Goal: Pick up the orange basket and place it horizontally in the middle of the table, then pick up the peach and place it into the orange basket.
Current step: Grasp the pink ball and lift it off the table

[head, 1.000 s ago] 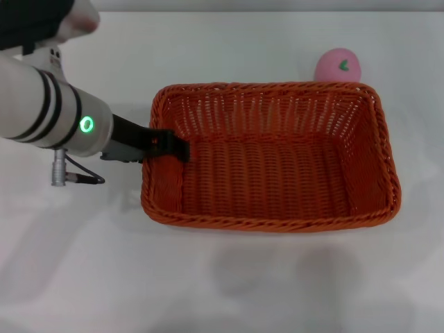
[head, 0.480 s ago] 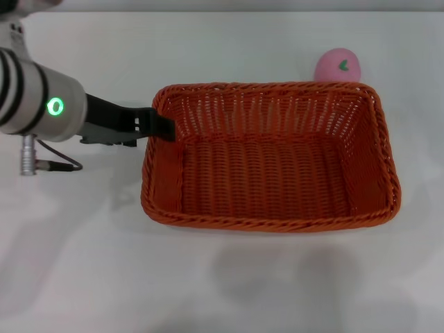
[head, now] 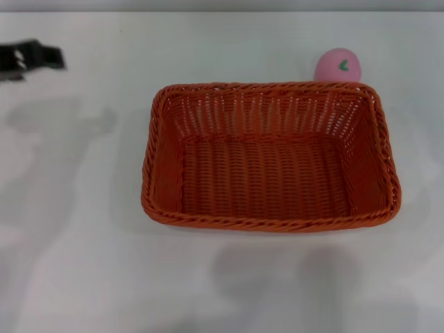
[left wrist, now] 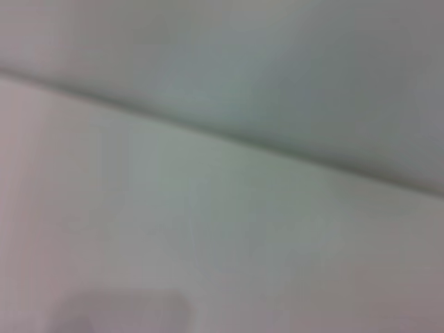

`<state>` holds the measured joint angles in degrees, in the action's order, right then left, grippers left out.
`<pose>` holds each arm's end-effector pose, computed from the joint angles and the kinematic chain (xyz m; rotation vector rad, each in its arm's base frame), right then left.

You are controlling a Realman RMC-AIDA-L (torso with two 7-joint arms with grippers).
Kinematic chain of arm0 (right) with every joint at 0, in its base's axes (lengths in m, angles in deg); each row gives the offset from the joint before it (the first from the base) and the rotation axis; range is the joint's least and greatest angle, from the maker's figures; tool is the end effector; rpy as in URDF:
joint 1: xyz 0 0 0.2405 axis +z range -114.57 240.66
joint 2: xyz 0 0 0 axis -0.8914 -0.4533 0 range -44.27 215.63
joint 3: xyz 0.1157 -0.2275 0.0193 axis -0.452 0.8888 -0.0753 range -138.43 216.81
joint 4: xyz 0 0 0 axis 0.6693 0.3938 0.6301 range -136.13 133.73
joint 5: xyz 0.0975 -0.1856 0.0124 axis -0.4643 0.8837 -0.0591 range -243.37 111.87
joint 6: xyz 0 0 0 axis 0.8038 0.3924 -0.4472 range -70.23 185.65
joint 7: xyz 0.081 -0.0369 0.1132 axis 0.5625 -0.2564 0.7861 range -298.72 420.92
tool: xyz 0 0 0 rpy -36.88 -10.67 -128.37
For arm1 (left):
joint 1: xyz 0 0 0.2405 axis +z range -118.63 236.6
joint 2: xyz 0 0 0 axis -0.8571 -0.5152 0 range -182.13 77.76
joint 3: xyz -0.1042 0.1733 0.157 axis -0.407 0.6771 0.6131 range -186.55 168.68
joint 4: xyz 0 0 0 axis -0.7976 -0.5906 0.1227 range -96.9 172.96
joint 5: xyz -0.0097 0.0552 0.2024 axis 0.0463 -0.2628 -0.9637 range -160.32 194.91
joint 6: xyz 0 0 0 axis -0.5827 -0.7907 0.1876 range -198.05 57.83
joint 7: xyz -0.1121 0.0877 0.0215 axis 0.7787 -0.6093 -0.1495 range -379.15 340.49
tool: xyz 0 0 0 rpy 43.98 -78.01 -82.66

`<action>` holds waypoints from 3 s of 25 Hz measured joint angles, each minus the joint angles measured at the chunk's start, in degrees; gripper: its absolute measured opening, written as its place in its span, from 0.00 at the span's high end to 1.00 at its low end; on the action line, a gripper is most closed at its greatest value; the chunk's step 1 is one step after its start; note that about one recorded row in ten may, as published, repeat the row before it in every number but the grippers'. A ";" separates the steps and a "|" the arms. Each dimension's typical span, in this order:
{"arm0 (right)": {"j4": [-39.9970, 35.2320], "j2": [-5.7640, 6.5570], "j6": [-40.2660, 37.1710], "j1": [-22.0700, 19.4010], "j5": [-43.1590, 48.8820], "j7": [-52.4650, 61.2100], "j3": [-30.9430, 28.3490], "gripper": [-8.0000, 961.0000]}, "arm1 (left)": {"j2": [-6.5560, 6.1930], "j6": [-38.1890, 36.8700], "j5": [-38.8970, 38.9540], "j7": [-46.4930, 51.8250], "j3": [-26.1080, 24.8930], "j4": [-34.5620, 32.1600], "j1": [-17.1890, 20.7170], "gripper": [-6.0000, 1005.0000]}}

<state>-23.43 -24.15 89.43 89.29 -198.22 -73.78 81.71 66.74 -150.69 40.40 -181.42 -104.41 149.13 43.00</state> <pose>0.4168 0.3818 0.1403 -1.3428 0.8790 0.4339 -0.1591 0.3254 0.0720 -1.8098 -1.4545 -0.1620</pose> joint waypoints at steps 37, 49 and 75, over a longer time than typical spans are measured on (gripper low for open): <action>-11.94 0.04 15.30 -2.67 37.42 34.50 0.54 0.12 | 0.06 40.16 -19.82 0.03 1.14 -14.61 2.94 0.38; -17.31 1.11 25.98 -1.58 53.47 51.52 0.63 0.12 | 0.17 41.64 -19.44 0.10 1.07 -13.72 4.29 0.38; -40.98 -4.68 37.09 6.52 88.69 89.28 9.78 0.12 | -2.13 18.74 -14.65 0.04 -12.83 -15.95 -4.85 0.36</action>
<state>-64.41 -28.83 126.52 95.82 -109.53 15.50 91.49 64.61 -131.95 25.75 -181.38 -117.24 133.18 38.15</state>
